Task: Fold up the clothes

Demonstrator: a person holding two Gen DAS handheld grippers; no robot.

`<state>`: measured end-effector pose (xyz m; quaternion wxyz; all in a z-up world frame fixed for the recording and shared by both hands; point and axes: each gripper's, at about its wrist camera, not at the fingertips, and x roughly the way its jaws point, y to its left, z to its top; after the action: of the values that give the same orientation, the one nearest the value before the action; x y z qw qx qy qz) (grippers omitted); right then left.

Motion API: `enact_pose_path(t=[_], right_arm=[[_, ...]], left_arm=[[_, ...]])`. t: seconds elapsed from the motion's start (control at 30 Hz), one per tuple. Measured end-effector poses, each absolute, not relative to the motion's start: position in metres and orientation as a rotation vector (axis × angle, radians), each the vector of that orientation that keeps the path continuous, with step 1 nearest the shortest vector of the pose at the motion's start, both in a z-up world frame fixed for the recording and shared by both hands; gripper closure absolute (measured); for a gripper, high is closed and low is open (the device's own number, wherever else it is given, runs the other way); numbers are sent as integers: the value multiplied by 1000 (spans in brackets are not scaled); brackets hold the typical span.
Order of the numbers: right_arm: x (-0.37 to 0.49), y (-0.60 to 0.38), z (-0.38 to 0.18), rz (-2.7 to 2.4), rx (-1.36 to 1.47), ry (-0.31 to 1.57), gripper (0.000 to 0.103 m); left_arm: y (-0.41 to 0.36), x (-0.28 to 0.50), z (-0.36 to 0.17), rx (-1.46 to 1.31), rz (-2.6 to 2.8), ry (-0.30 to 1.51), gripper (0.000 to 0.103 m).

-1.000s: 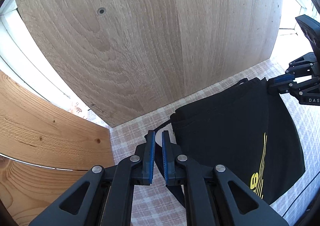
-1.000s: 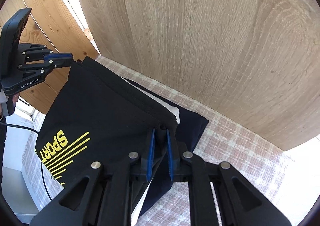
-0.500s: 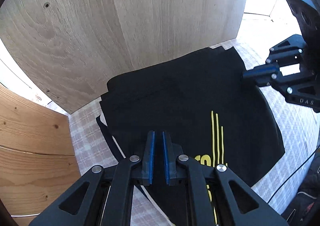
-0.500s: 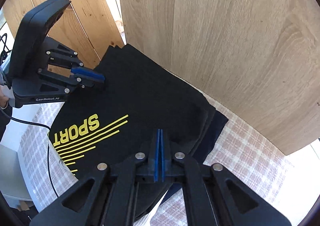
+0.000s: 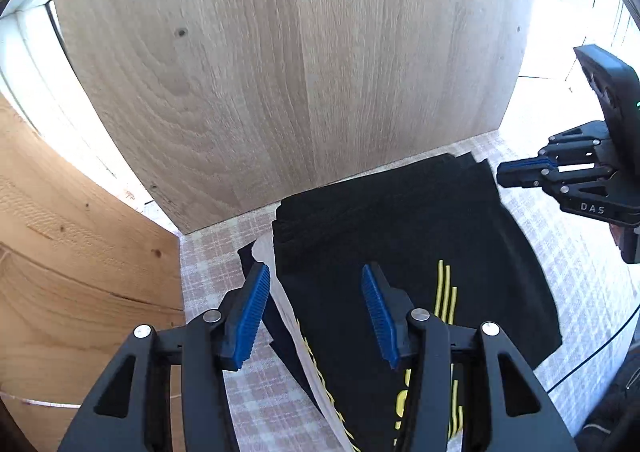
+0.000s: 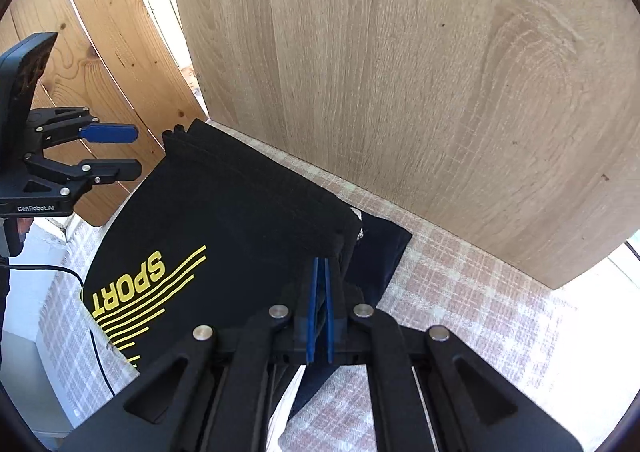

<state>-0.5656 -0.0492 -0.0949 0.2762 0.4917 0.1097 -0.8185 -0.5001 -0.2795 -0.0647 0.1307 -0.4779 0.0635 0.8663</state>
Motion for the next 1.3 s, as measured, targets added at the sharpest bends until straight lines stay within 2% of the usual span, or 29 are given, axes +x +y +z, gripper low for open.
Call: enact_pose_path(t=[0.03,0.1,0.17,0.23,0.3,0.43,0.5,0.57,0.63,0.83,1.0,1.03,1.17,1.3], right_arm=[[-556,-47,-90,-2213,1309,293,96],[-535,-44,-81,-2247,1280,304,86],[-512,-44,-75,-2276,1247,332,62],[-488,-48,-75,-2262,1214,342,56],[-465,-51,-77,-2232,1179,331,56],[-437,-54,-98,-2107,1238,248,57],[-428,-56,-114,-2075,1267,266,62],[-427,-61,-135,-2112,1274,412,77],[-429,-54,-151,-2105,1309,428,81],[-431,-48,-143,-2082,1309,385,81],[-456,-24,-100,-2161,1227,124,73],[-465,-23,-97,-2181,1224,111,70],[-507,-28,-93,-2248,1241,76,70],[-533,-42,-116,-2233,1315,153,70]], left_arm=[[-280,-490,-56,-1362,2530,153,39],[-280,-468,-43,-1319,2555,96,29],[-276,-446,-38,-1314,2564,60,28],[-267,-427,-43,-1319,2552,64,28],[-257,-412,-51,-1306,2540,85,28],[-244,-394,-101,-1385,2416,8,28],[-237,-386,-129,-1461,2376,79,27],[-237,-384,-155,-1498,2399,222,29],[-242,-381,-162,-1462,2419,241,29],[-256,-378,-144,-1419,2396,99,29],[-262,-380,-108,-1322,2430,28,29],[-261,-383,-104,-1316,2433,40,29],[-252,-398,-109,-1344,2418,142,29],[-250,-415,-135,-1429,2383,197,29]])
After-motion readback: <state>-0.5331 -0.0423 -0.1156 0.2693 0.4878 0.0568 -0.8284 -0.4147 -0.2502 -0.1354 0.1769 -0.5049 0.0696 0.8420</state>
